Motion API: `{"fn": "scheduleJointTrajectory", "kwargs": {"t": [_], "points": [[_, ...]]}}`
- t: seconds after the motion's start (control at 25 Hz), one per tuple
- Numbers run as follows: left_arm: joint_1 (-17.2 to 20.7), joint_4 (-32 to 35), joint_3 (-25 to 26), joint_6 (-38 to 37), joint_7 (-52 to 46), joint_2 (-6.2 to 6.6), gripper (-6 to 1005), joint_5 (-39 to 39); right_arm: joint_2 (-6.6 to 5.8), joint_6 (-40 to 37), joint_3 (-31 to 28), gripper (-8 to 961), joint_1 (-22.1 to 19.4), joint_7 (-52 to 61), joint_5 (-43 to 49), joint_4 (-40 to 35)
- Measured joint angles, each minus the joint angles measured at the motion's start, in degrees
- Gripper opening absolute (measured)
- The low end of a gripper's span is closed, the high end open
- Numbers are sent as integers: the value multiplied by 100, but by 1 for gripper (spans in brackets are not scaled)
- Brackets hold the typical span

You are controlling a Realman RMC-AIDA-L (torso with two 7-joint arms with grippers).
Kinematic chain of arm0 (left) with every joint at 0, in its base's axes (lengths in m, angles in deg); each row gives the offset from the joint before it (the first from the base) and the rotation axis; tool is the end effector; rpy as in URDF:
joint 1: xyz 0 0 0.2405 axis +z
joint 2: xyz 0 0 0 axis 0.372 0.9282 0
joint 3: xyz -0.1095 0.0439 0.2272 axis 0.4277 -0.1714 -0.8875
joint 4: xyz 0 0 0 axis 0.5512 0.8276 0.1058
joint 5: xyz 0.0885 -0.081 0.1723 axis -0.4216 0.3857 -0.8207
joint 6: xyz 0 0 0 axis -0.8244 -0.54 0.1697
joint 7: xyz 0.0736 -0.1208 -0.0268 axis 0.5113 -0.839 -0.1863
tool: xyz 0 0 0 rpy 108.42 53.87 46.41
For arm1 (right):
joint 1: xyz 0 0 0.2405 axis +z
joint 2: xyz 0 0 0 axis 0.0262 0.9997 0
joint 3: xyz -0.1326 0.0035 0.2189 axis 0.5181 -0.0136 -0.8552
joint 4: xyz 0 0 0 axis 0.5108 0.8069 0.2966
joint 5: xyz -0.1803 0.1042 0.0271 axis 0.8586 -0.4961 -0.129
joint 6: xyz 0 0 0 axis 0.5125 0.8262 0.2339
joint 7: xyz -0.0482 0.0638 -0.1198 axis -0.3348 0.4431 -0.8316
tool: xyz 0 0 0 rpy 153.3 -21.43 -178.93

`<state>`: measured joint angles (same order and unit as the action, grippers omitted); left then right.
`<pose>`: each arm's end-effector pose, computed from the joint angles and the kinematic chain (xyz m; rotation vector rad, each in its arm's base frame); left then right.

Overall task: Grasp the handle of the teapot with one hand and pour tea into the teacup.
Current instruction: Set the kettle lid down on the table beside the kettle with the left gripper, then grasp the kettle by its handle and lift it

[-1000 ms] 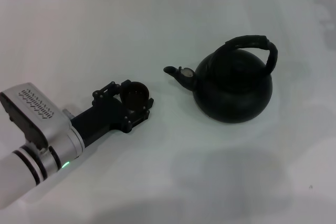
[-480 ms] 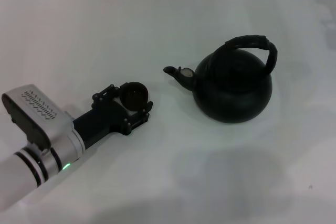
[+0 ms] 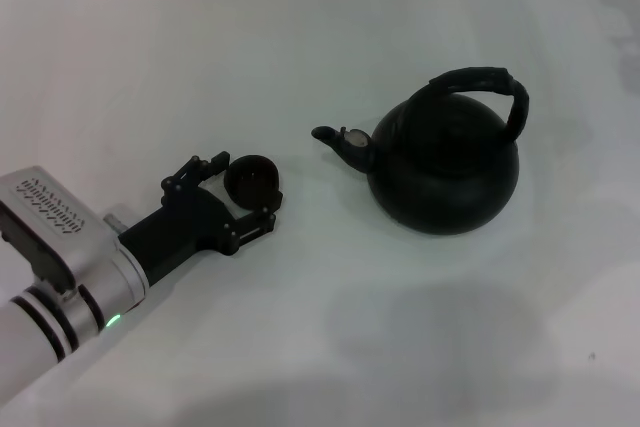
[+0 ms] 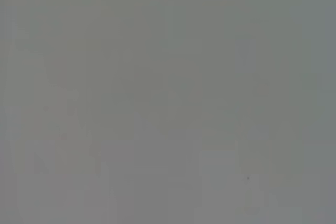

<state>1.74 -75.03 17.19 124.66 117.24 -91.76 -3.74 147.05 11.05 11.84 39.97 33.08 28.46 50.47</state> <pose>-0.3136 0.2555 -0.1183 -2.3112 -0.5541 -0.5665 0.3151 0.4188 0.0571 -1.4762 0.4705 0.5829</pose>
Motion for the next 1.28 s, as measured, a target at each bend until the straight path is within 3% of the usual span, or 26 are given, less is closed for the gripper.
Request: {"fn": "scheduleJointTrajectory", "kwargs": {"t": [0.68, 1.0, 1.28], "points": [[209, 304, 2, 1489, -23, 18, 875, 197, -2, -143, -15, 827, -32, 2, -3, 4], [659, 286, 30, 2821, -67, -2, 872, 2251, 24, -878, -24, 827, -128, 665, -146, 232], [917, 414, 83, 2970, -80, 7, 864, 4049, -5, -837, 10, 827, -318, 1866, -110, 235]]}}
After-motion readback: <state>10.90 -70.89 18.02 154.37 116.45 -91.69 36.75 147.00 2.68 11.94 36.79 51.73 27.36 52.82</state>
